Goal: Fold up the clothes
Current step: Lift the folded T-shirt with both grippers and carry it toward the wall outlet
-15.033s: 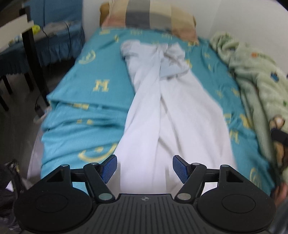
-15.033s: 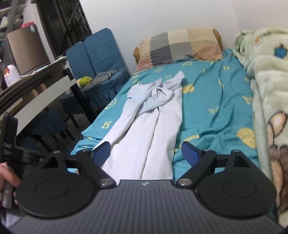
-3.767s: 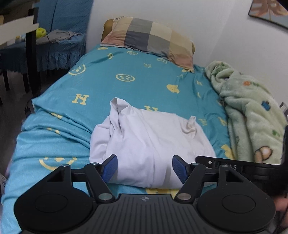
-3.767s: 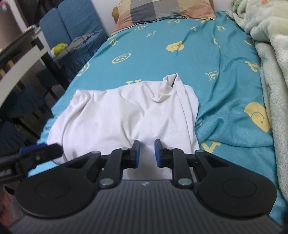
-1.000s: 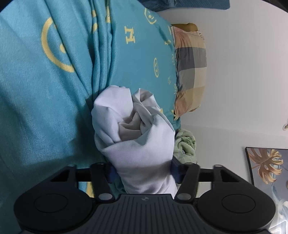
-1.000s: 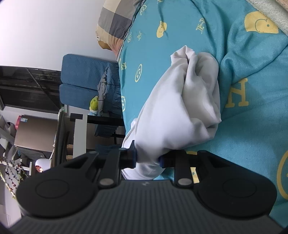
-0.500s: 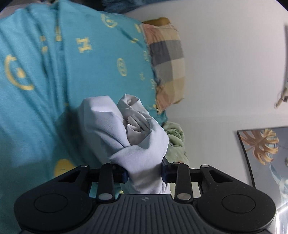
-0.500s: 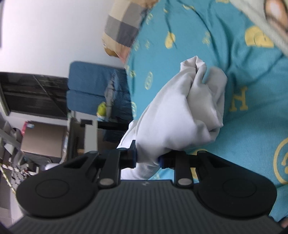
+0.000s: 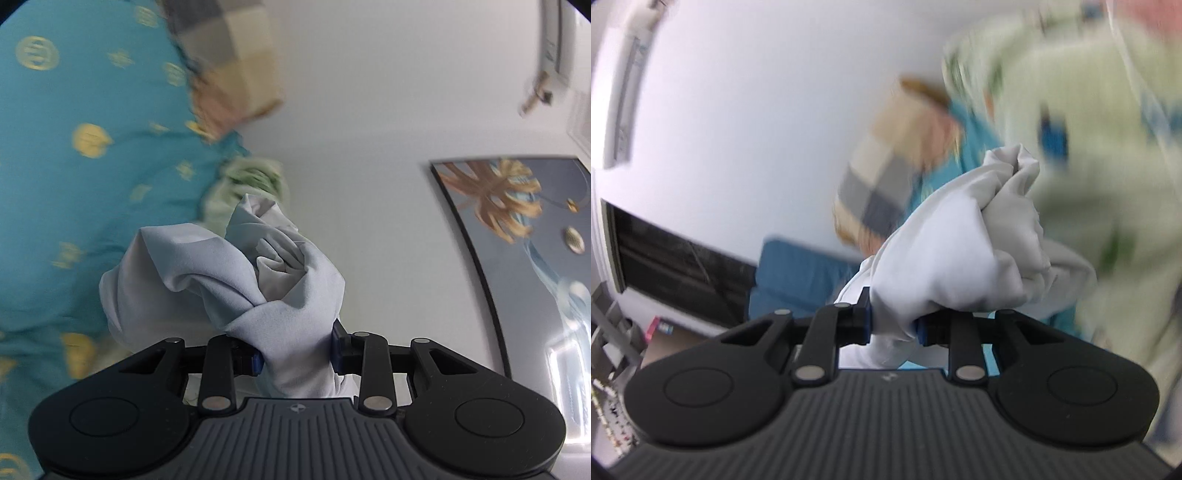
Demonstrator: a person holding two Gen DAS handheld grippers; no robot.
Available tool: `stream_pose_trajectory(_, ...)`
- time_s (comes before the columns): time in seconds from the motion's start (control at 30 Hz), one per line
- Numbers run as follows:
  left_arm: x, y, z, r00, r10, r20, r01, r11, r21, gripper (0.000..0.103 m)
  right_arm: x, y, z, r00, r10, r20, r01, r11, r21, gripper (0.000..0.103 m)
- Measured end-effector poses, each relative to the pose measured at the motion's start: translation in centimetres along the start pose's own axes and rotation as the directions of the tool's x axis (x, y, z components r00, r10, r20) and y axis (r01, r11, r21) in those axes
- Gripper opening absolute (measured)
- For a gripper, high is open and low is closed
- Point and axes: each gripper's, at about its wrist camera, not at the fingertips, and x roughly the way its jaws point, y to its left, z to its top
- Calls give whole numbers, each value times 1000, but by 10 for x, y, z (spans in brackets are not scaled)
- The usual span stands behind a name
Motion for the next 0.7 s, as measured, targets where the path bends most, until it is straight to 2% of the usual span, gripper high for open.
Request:
stream_pose_trajectory(0.13, 73, -58, -48, 990, -107, -97, 113, 992, 59, 35, -64, 12, 64, 986, 4, 164, 8, 997, -71, 26)
stream_pose_trajectory(0.23, 132, -87, -91, 968, -165, -189, 186, 977, 100, 35, -118, 10, 96, 961, -8, 277, 48, 989, -138, 26)
stream_pose_trajectory(0.3, 167, -93, -124, 952, -172, -251, 212, 967, 138, 36, -150, -3, 106, 940, -31, 339, 92, 982, -164, 26)
stream_pose_trajectory(0.37, 190, -92, -167, 936, -153, -317, 213, 963, 165, 36, -175, -25, 108, 923, -76, 377, 147, 975, -164, 26)
stream_pose_trajectory(0.43, 202, -75, -204, 918, -122, -376, 201, 963, 180, 36, -195, -51, 104, 910, -132, 394, 205, 968, -148, 26)
stream_pose_trajectory(0.57, 212, -30, -258, 885, 14, -466, 122, 958, 261, 36, -211, -116, 73, 903, -273, 332, 304, 952, -44, 26)
stream_pose_trajectory(0.7, 215, 9, -292, 851, 123, -511, 50, 949, 311, 38, -209, -180, 36, 902, -335, 271, 325, 942, 84, 25)
